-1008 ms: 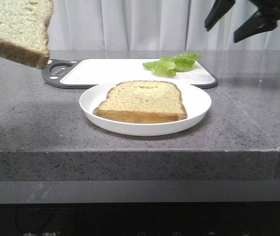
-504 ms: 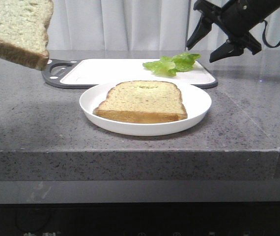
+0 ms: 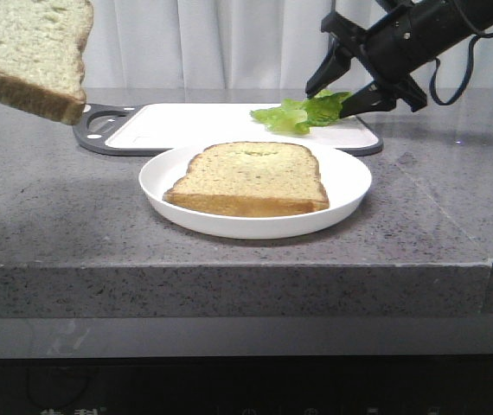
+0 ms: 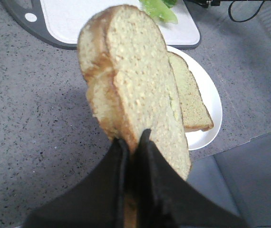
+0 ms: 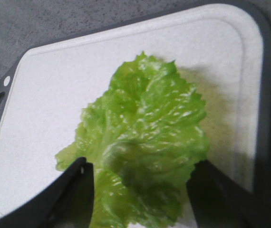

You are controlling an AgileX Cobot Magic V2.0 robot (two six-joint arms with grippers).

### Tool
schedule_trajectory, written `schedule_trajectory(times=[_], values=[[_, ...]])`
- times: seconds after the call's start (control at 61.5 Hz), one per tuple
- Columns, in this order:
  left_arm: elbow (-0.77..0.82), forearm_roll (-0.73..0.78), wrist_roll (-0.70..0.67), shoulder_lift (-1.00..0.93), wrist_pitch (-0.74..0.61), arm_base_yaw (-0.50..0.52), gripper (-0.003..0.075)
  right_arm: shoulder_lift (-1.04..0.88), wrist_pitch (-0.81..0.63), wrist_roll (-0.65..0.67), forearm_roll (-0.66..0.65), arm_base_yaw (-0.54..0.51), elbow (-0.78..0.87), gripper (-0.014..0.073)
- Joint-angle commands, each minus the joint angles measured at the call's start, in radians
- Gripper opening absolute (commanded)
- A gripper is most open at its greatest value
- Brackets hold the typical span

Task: Left arm grabs bread, right arm adds lettuce
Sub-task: 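Move the right gripper down to the lettuce leaf on the cutting board, then grasp the lettuce leaf with the right gripper and lift it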

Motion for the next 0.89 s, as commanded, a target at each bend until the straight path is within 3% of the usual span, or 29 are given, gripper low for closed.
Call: schedule_trajectory(times=[0.0,0.374,0.748,0.878], values=[[-0.027,-0.047,0.006,-0.01,-0.047,0.003,-0.002,-0.058,-0.021,-0.038,0.072,-0.001,-0.032,0.0344],[-0.027,-0.047,0.006,-0.01,-0.045,0.003,-0.002,-0.072,-0.021,-0.04,0.08,-0.001,-0.032,-0.0078],[-0.027,-0.045,0.006,-0.01,-0.045,0.003,-0.002,-0.278,0.132,-0.051,0.081,-0.004,-0.023,-0.0118],[-0.027,-0.038,0.006,-0.01,-0.051,0.003,-0.002,-0.394,0.169,-0.074,0.106,0.007,0.064,-0.0118]])
